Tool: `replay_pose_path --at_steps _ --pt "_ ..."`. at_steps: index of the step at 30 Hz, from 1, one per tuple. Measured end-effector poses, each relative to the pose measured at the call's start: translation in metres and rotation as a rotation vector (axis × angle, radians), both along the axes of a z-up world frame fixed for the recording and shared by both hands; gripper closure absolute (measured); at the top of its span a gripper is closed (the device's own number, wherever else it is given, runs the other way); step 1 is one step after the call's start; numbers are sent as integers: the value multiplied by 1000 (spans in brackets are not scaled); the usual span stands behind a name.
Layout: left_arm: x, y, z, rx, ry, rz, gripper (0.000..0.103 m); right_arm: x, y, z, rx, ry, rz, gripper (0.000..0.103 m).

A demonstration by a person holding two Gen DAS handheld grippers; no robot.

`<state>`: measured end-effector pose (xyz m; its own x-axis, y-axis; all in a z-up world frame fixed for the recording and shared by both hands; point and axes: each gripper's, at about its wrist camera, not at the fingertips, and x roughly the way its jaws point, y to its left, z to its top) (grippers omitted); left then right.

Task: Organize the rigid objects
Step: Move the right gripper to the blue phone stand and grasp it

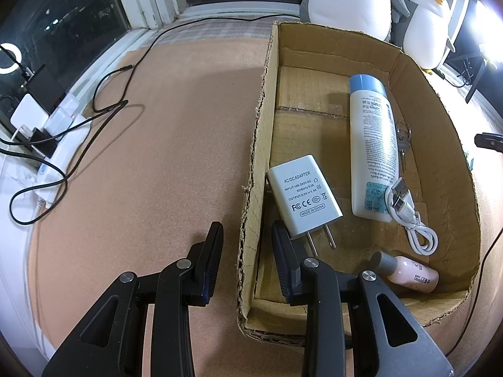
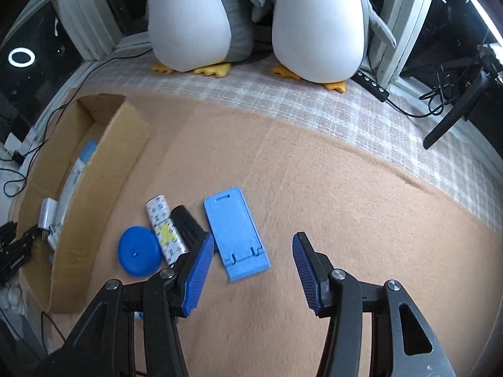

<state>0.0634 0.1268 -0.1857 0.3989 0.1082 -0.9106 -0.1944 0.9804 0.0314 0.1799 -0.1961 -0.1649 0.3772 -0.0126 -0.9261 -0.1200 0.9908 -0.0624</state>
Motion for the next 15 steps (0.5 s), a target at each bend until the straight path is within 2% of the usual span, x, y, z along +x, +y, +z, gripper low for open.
replay_pose_path --at_steps 11,15 --pt "0 0 -1 -6 1 4 73 31 24 -30 -81 51 48 55" --pt "0 0 -1 -5 1 4 73 35 28 -32 -89 54 61 55"
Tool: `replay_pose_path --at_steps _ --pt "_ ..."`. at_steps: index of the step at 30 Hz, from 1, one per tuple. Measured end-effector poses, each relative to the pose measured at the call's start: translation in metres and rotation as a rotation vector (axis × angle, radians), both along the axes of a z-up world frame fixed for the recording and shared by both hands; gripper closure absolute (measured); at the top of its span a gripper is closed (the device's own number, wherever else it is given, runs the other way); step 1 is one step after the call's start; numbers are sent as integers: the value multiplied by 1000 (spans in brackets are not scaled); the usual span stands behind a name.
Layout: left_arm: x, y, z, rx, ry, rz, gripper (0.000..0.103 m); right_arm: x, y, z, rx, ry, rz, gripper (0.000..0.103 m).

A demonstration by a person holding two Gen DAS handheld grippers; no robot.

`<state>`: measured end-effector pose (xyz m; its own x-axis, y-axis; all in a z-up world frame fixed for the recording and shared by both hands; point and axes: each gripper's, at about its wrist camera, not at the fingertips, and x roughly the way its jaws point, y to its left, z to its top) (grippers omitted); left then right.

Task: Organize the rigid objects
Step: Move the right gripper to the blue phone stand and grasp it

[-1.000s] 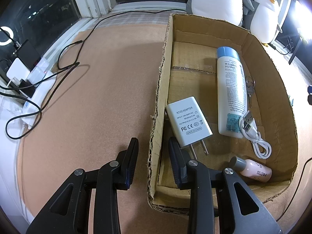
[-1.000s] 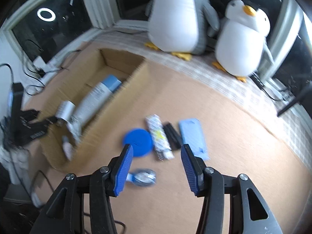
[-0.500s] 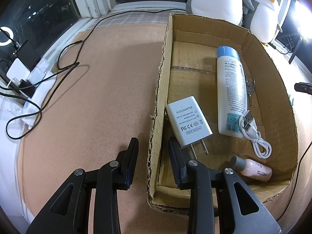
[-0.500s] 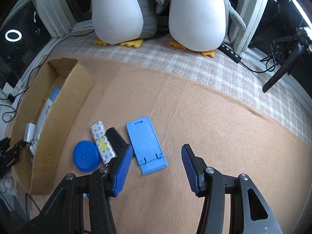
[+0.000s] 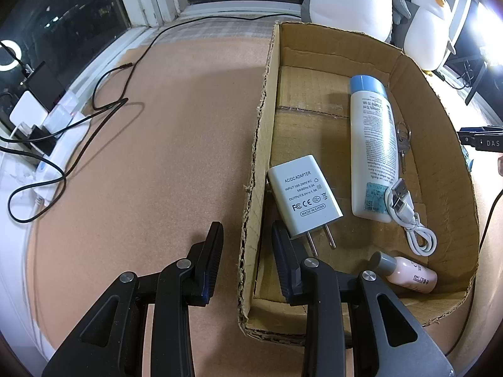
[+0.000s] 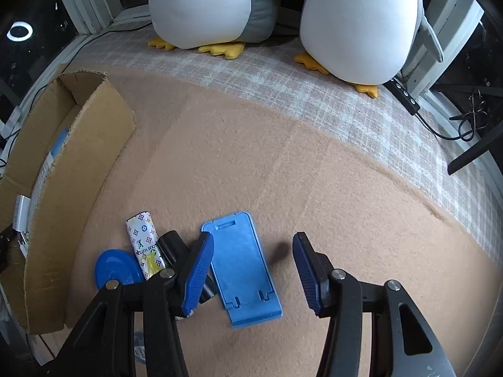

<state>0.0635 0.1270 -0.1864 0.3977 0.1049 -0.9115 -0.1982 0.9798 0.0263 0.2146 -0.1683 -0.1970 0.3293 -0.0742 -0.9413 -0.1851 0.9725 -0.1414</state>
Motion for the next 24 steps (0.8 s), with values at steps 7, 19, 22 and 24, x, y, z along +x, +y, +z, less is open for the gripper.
replay_pose_path --at_steps 7,19,22,24 --pt "0 0 0 1 0 -1 73 1 7 -1 -19 5 34 55" --pt "0 0 0 0 0 0 73 -7 17 -13 -47 40 84 55" --pt "0 0 0 0 0 0 73 -8 10 -13 -19 55 76 55" --pt "1 0 0 0 1 0 73 -9 2 -13 4 59 60 56"
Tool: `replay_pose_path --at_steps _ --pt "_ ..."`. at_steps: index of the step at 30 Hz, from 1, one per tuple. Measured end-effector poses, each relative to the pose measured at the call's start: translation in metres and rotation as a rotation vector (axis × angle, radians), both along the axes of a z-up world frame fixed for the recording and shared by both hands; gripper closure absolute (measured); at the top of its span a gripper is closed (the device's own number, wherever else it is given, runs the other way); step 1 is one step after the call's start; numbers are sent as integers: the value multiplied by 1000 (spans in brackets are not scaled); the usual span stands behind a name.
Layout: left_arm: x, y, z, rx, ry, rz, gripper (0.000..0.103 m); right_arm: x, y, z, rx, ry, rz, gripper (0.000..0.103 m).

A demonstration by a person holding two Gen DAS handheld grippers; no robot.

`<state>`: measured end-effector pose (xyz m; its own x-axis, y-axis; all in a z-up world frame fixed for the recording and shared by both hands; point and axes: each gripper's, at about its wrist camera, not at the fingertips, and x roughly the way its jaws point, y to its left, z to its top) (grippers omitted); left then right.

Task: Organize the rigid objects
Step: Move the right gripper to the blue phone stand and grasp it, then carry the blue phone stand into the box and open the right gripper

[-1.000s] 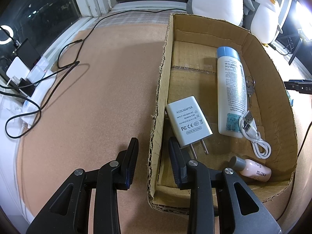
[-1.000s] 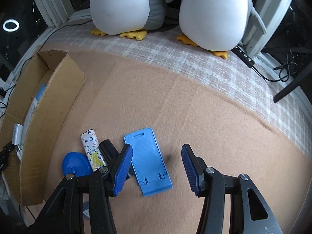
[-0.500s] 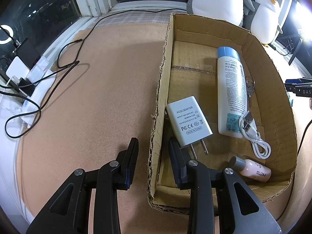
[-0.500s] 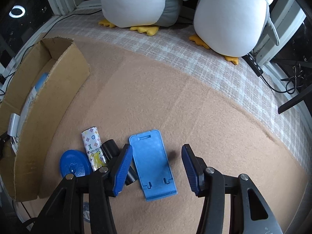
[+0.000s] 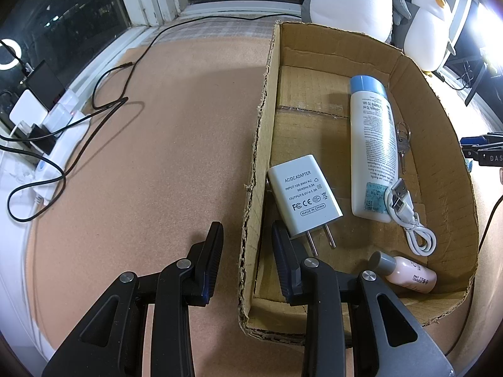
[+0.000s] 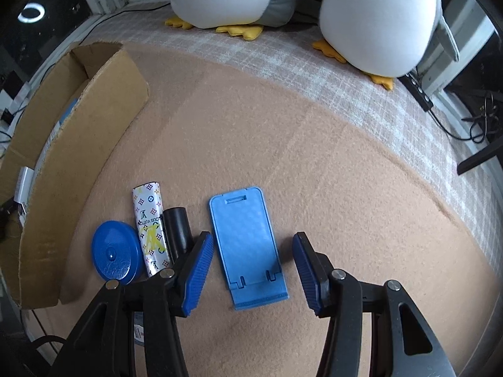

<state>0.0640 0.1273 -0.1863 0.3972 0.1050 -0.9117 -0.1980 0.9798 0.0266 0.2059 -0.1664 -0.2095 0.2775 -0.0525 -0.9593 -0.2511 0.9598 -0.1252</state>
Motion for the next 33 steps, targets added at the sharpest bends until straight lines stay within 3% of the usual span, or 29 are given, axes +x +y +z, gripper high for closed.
replay_pose_path --at_steps 4,18,25,33 --pt "0 0 0 0 0 0 73 1 -6 2 6 -2 -9 69" --pt "0 0 0 0 1 0 73 1 -22 9 32 -47 -67 70" --pt "0 0 0 3 1 0 73 -13 -17 37 50 -89 -56 70" --pt "-1 -1 -1 4 0 -1 73 -23 25 75 98 -156 19 70"
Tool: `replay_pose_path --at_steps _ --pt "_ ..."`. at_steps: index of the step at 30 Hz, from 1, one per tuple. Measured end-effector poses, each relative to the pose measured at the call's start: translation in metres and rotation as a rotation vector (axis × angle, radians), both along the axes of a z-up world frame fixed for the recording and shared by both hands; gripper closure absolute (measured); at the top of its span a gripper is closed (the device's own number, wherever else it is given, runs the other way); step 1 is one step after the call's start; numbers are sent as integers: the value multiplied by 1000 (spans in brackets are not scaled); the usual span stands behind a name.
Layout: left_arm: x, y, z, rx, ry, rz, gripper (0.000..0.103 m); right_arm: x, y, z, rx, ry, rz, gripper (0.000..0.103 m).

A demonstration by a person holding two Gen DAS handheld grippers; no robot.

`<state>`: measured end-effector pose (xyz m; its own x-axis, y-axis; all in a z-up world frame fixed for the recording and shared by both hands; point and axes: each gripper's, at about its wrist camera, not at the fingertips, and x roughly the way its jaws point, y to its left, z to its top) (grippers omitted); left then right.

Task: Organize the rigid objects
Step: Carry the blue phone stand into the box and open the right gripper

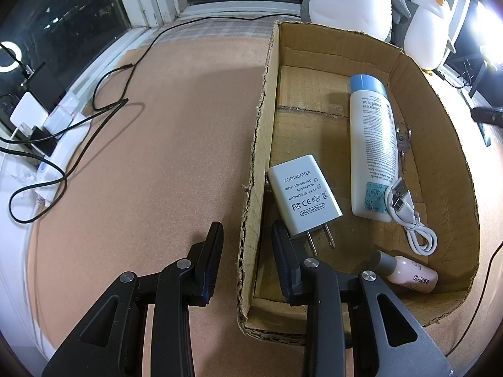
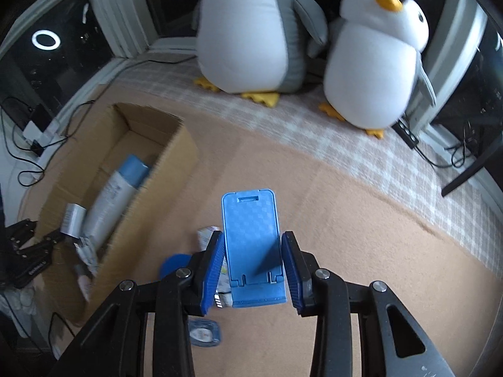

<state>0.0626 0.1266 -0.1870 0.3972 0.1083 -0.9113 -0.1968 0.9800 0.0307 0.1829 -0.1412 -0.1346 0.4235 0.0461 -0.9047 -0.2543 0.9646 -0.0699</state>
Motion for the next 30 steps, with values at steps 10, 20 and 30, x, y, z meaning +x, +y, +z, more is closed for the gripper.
replay_pose_path --at_steps 10,20,30 --pt "0 0 0 1 -1 0 73 -2 77 17 58 -31 106 70" --pt "-1 -1 1 0 -3 1 73 1 136 -9 104 10 183 70" --pt "0 -1 1 -2 -3 3 73 3 163 -32 113 46 212 69"
